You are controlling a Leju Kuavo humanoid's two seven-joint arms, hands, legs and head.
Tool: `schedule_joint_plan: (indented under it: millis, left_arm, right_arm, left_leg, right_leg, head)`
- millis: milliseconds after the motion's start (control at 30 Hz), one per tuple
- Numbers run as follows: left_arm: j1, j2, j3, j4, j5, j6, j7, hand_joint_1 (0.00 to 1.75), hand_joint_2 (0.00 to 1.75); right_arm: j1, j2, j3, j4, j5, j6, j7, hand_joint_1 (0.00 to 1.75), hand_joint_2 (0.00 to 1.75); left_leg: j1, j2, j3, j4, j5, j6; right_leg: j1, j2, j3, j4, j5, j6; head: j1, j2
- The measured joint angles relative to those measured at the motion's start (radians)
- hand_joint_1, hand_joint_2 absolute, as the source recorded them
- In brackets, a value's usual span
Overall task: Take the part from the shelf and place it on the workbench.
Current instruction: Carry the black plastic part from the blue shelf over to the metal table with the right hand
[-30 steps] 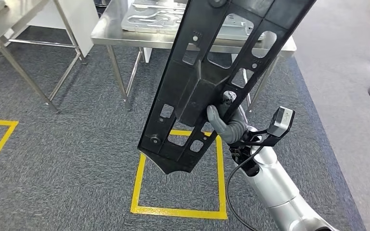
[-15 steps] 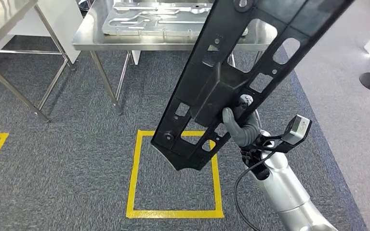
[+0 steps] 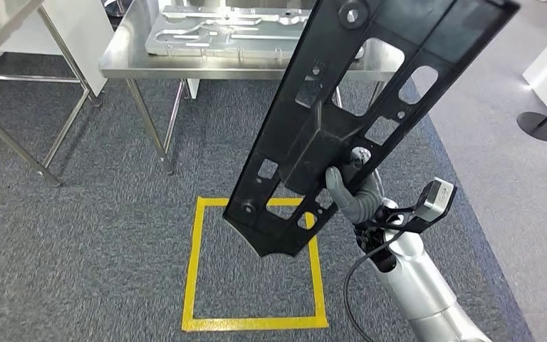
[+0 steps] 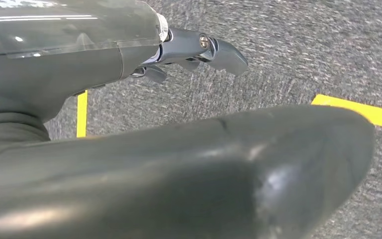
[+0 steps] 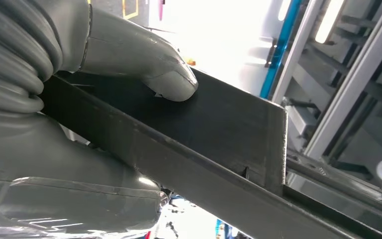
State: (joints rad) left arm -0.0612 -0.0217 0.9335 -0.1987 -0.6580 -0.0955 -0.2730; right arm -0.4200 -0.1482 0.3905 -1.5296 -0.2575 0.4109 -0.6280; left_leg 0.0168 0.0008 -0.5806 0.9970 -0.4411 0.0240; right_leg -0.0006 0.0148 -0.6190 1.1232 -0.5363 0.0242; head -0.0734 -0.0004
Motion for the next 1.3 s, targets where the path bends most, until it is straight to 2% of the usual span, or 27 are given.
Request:
schedule_joint_plan:
  millis: [67,100,133,167,200,267,300,333,433,500,567,600,633,667,733,767,800,900,967,1000,1067,1100,1133,1167,1233,1267,1300]
  left_arm:
    - [0.0,0.0,0.0,0.0,0.0,-0.001,-0.001,0.0,0.0]
    - [0.0,0.0,0.0,0.0,-0.001,-0.002,-0.002,0.0,0.0]
    - [0.001,0.0,0.0,0.0,-0.001,-0.003,-0.004,0.0,0.0]
    - [0.002,0.0,0.0,0.0,-0.002,-0.003,-0.005,0.0,0.0]
    - [0.002,0.0,0.0,0.0,-0.002,-0.004,-0.005,0.0,0.0]
    - [0.001,0.0,0.0,0.0,-0.003,-0.006,-0.006,0.0,0.0]
    - [0.0,0.0,0.0,0.0,-0.003,-0.006,-0.006,0.0,0.0]
    - [0.0,0.0,0.0,0.0,-0.003,-0.006,-0.006,0.0,0.0]
    - [-0.002,0.0,0.0,0.0,-0.003,-0.006,-0.007,0.0,0.0]
    - [-0.002,0.0,0.0,0.0,-0.003,-0.006,-0.007,0.0,0.0]
    - [-0.001,0.0,0.0,0.0,-0.004,-0.007,-0.007,0.0,0.0]
    - [0.0,0.0,0.0,0.0,-0.005,-0.008,-0.008,0.0,0.0]
    - [0.002,0.0,0.0,0.0,-0.006,-0.01,-0.008,0.0,0.0]
    - [0.002,0.0,0.0,0.0,-0.008,-0.012,-0.009,0.0,0.0]
    - [0.002,0.001,0.0,0.0,-0.011,-0.014,-0.011,0.0,0.0]
    - [0.002,0.002,0.0,0.0,-0.012,-0.015,-0.011,0.0,0.0]
    - [0.001,0.003,0.0,0.0,-0.012,-0.015,-0.012,0.0,0.0]
    - [0.001,0.003,0.0,0.0,-0.015,-0.016,-0.014,0.0,0.0]
    - [0.0,0.003,0.0,0.0,-0.02,-0.016,-0.015,0.0,0.0]
    - [-0.001,0.003,0.0,0.0,-0.023,-0.017,-0.016,0.0,0.0]
    - [-0.001,0.003,0.0,0.0,-0.028,-0.019,-0.016,0.0,0.0]
    - [-0.001,0.003,0.0,0.0,-0.03,-0.02,-0.016,0.0,0.0]
    - [0.0,0.003,0.0,0.0,-0.032,-0.021,-0.017,0.0,0.0]
    - [0.001,0.003,0.0,0.0,-0.033,-0.021,-0.017,0.0,0.0]
    - [0.001,0.002,-0.001,0.0,-0.039,-0.021,-0.017,0.0,0.0]
    - [0.0,0.002,-0.001,0.0,-0.042,-0.021,-0.017,0.0,0.0]
    - [-0.001,0.002,-0.002,0.0,-0.044,-0.021,-0.018,0.0,0.0]
  right_arm:
    - [0.003,0.0,-0.001,0.001,0.001,0.001,-0.002,1.75,1.75]
    - [0.005,0.0,-0.001,0.001,0.002,0.001,-0.002,1.75,1.75]
    - [0.007,0.0,-0.001,0.001,0.003,0.002,-0.002,1.75,1.75]
    - [0.007,0.0,-0.002,0.001,0.003,0.002,-0.003,1.75,1.75]
    - [0.007,0.0,-0.004,0.001,0.003,0.002,-0.003,1.75,1.75]
    - [0.004,0.001,-0.007,0.0,0.003,0.003,-0.004,1.75,1.75]
    - [0.004,0.002,-0.008,0.0,0.003,0.003,-0.004,1.75,1.75]
    - [0.003,0.002,-0.009,-0.001,0.003,0.004,-0.004,1.75,1.75]
    - [0.002,0.004,-0.012,-0.004,0.002,0.005,-0.004,1.75,1.75]
    - [0.001,0.007,-0.013,-0.008,0.002,0.007,-0.004,1.75,1.75]
    - [0.002,0.009,-0.013,-0.01,0.003,0.008,-0.004,1.75,1.75]
    - [0.004,0.01,-0.013,-0.01,0.003,0.009,-0.003,1.75,1.75]
    - [0.006,0.01,-0.013,-0.01,0.004,0.009,-0.002,1.75,1.75]
    - [0.008,0.011,-0.013,-0.011,0.005,0.009,-0.002,1.75,1.75]
    - [0.01,0.013,-0.013,-0.015,0.007,0.008,0.0,1.75,1.75]
    - [0.01,0.014,-0.014,-0.017,0.007,0.008,0.001,1.75,1.75]
    - [0.01,0.015,-0.014,-0.02,0.007,0.008,0.002,1.75,1.75]
    - [0.014,0.016,-0.018,-0.028,0.01,0.006,0.005,1.75,1.75]
    - [0.016,0.016,-0.024,-0.036,0.014,0.003,0.006,1.75,1.75]
    - [0.017,0.016,-0.028,-0.041,0.016,0.003,0.007,1.75,1.75]
    - [0.022,0.017,-0.033,-0.048,0.019,0.002,0.007,1.75,1.75]
    - [0.029,0.017,-0.036,-0.049,0.02,0.002,0.007,1.75,1.75]
    - [0.035,0.017,-0.039,-0.05,0.02,0.002,0.008,1.75,1.75]
    - [0.04,0.016,-0.042,-0.051,0.02,0.002,0.008,1.75,1.75]
    - [0.045,0.015,-0.051,-0.056,0.021,0.002,0.008,1.75,1.75]
    - [0.046,0.014,-0.055,-0.06,0.021,0.002,0.008,1.75,1.75]
    - [0.047,0.013,-0.059,-0.063,0.021,0.002,0.007,1.75,1.75]
  left_leg:
    - [0.0,0.001,0.003,0.0,-0.004,0.003]
    - [0.0,0.001,0.006,0.0,-0.007,0.003]
    - [0.0,0.001,0.009,0.001,-0.01,0.002]
    - [0.0,0.001,0.015,0.001,-0.014,0.0]
    - [0.001,0.001,0.021,0.001,-0.018,-0.003]
    - [-0.003,0.0,0.029,0.003,-0.027,-0.013]
    - [-0.005,0.001,0.03,0.003,-0.031,-0.019]
    - [-0.006,0.002,0.031,0.003,-0.034,-0.025]
    - [-0.003,0.006,0.031,0.016,-0.049,-0.042]
    - [-0.001,0.005,-0.009,0.104,-0.092,-0.049]
    - [0.0,0.004,-0.087,0.245,-0.144,-0.053]
    - [0.0,0.004,-0.118,0.293,-0.15,-0.054]
    - [0.0,0.004,-0.132,0.303,-0.136,-0.054]
    - [0.0,0.004,-0.126,0.271,-0.102,-0.051]
    - [-0.002,0.003,-0.07,0.133,-0.022,-0.041]
    - [-0.004,0.002,-0.044,0.073,0.0,-0.034]
    - [-0.007,0.001,-0.028,0.035,0.009,-0.028]
    - [-0.01,0.0,-0.017,0.012,0.0,-0.01]
    - [-0.006,0.0,-0.002,0.004,-0.004,0.003]
    - [-0.004,0.0,0.006,0.001,-0.009,0.007]
    - [-0.005,0.0,0.018,0.0,-0.023,0.011]
    - [-0.005,0.0,0.025,0.0,-0.029,0.011]
    - [-0.005,0.0,0.035,0.0,-0.036,0.01]
    - [-0.005,-0.001,0.046,0.001,-0.043,0.008]
    - [-0.005,-0.001,0.071,0.0,-0.061,0.002]
    - [-0.006,-0.001,0.082,0.0,-0.07,-0.002]
    - [-0.006,0.0,0.089,-0.001,-0.078,-0.007]
  right_leg:
    - [-0.007,-0.003,-0.078,0.135,-0.045,0.01]
    - [-0.011,-0.004,-0.103,0.169,-0.044,0.013]
    - [-0.014,-0.005,-0.108,0.164,-0.023,0.016]
    - [-0.017,-0.008,-0.093,0.118,0.014,0.016]
    - [-0.018,-0.012,-0.062,0.045,0.058,0.015]
    - [-0.015,-0.019,-0.006,-0.078,0.107,0.008]
    - [-0.012,-0.02,0.007,-0.108,0.111,0.003]
    - [-0.008,-0.019,0.009,-0.114,0.105,-0.003]
    - [-0.011,-0.014,0.016,-0.121,0.102,-0.024]
    - [-0.012,-0.014,0.025,-0.127,0.099,-0.037]
    - [-0.008,-0.013,0.033,-0.126,0.092,-0.044]
    - [-0.006,-0.011,0.037,-0.126,0.088,-0.045]
    - [-0.005,-0.01,0.043,-0.126,0.083,-0.045]
    - [-0.003,-0.008,0.051,-0.125,0.077,-0.044]
    - [-0.002,-0.006,0.068,-0.124,0.063,-0.04]
    - [0.0,-0.005,0.072,-0.123,0.057,-0.036]
    - [0.001,-0.004,0.075,-0.122,0.053,-0.031]
    - [0.001,-0.003,0.075,-0.116,0.054,-0.013]
    - [0.0,-0.006,0.059,-0.079,0.039,-0.004]
    - [-0.002,-0.008,0.033,-0.033,0.022,0.0]
    - [-0.007,-0.009,-0.052,0.098,-0.019,0.008]
    - [-0.01,-0.009,-0.092,0.15,-0.028,0.01]
    - [-0.011,-0.01,-0.116,0.17,-0.023,0.012]
    - [-0.012,-0.01,-0.121,0.15,0.002,0.012]
    - [-0.012,-0.013,-0.084,0.02,0.091,0.006]
    - [-0.008,-0.015,-0.064,-0.044,0.123,0.001]
    - [-0.004,-0.017,-0.05,-0.087,0.142,-0.005]
  head:
    - [0.0,0.0]
    - [0.0,0.0]
    - [0.0,0.0]
    - [0.0,0.0]
    - [0.0,0.0]
    - [0.0,0.0]
    - [0.0,0.0]
    - [0.0,0.0]
    - [0.0,0.0]
    - [0.0,0.0]
    - [0.0,0.0]
    - [0.0,0.0]
    - [0.0,0.0]
    - [0.0,0.0]
    - [0.0,0.0]
    - [0.0,0.0]
    - [0.0,0.0]
    - [0.0,0.0]
    - [0.0,0.0]
    - [0.0,0.0]
    - [0.0,0.0]
    - [0.0,0.0]
    - [0.0,0.0]
    - [0.0,0.0]
    - [0.0,0.0]
    - [0.0,0.0]
    - [0.0,0.0]
